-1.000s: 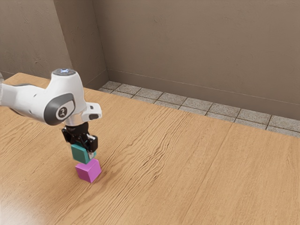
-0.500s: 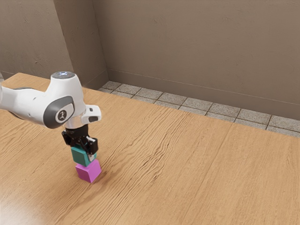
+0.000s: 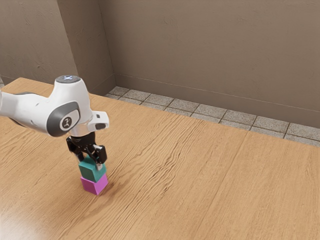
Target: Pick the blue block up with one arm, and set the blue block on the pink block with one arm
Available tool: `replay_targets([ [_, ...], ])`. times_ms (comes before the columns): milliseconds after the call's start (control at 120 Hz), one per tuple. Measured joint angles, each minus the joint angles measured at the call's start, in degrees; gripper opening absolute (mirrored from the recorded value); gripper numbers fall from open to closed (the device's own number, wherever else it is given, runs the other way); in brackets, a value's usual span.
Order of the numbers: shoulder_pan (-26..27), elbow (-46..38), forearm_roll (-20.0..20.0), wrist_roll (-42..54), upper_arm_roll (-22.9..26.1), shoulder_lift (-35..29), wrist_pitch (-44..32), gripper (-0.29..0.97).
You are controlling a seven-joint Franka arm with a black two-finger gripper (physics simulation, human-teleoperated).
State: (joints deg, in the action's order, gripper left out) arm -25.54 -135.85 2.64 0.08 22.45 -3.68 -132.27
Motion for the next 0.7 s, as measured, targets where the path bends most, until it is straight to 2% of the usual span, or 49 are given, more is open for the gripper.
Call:
replay_targets([
  [250, 0.93, 0.72, -0.74, 0.03, 0.49, -5.84, 2.59, 0.65],
  [700, 1.04, 0.74, -1.94, 0.13, 0.49, -6.3, 3.66, 0.68],
])
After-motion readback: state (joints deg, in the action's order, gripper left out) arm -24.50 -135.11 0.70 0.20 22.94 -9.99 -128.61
